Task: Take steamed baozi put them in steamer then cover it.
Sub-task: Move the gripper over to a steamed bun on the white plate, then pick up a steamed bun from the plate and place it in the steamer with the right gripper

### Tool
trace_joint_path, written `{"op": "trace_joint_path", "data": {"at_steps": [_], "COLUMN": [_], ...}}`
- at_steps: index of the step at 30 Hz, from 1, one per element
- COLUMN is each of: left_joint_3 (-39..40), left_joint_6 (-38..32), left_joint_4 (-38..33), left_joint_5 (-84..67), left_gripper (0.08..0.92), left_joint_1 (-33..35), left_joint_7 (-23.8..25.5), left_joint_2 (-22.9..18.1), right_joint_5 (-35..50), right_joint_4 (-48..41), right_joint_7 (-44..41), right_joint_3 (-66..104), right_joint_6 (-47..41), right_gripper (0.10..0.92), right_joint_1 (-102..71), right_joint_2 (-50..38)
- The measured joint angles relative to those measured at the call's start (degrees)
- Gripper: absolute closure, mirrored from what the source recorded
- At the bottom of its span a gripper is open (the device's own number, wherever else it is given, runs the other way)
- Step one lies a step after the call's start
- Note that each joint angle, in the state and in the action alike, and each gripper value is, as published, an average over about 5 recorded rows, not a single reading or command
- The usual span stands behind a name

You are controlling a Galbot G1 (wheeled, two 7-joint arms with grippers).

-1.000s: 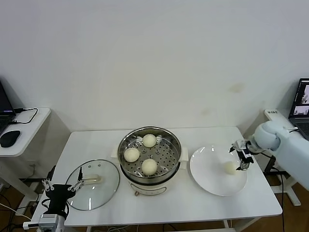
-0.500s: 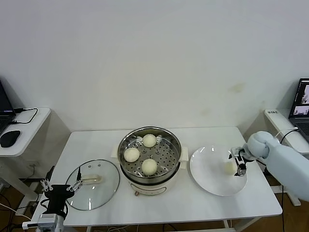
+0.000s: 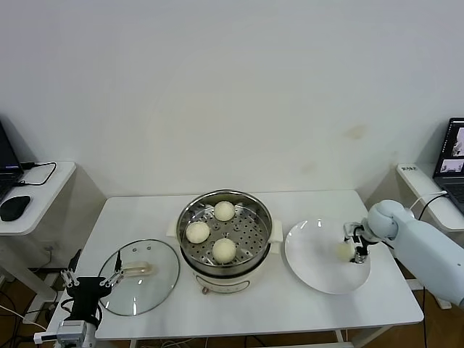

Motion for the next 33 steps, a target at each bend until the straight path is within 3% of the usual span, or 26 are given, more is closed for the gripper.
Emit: {"op": "trace_joint_path", "data": {"at_steps": [5,8,20,33], "left_joint_3": [-0.10,-0.10,0.00,1.31], "left_joint_6": [-0.01,-0.01,0.05,0.60], "left_joint_4": [-0.38,-0.61,-1.31,-2.19], "left_joint_5": [0.01,0.05,0.06,0.25], "left_gripper": [0.177,0.177,0.177,0.177], "left_joint_1": [0.19,0.26,0.10,-0.63], "left_joint_7": [-0.03,-0.03,0.03,0.16], "left_joint_2": [-0.10,-0.19,0.25,0.44], "right_joint_5": [0.31,0.75,7.10,23.15], "right_joint_4": [0.04,0.40,6.13,16.98], "right_joint_7": [-0.23,-0.44,-1.27,0.71], "right_joint_3": [-0.05,-0.29,-5.49,-22.13], "right_joint_6": [-0.19,-0.52,-3.38,-10.10], "right_gripper": [0.484,0.509,0.491,0.483], "right_joint_1": [0.23,0.49,7.13,29.59], "right_joint_2": [-0.02,-0.28,-4.75,-5.87]}}
